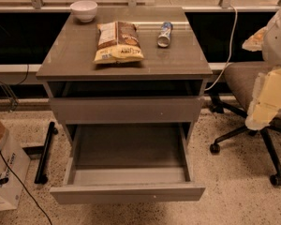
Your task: Place brown chip bag into middle drawer
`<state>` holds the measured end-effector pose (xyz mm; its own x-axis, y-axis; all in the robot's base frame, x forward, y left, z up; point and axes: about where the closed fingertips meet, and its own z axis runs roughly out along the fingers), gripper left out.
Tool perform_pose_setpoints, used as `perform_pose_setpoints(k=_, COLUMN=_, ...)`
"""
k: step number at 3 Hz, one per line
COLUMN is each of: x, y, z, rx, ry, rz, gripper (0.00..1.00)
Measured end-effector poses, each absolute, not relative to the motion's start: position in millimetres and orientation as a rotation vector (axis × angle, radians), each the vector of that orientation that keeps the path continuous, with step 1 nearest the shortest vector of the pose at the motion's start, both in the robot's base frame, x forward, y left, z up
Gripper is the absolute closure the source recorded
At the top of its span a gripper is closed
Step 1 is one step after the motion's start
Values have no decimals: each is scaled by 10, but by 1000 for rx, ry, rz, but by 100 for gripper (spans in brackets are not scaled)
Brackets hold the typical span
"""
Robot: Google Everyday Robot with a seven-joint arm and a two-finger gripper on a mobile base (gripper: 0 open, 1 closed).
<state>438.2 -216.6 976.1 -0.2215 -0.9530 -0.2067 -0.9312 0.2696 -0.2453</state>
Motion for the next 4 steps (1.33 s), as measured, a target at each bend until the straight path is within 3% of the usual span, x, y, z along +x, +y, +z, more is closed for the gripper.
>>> perform_pose_setpoints(k=2, x=4614, y=-1931, z=9779, rx=-1728, ry=2182, rz=-74, gripper=0)
perform_pose_setpoints(k=4, x=5330, y=-1471, z=9697, rx=-1710, ry=2110, rz=45, gripper=0)
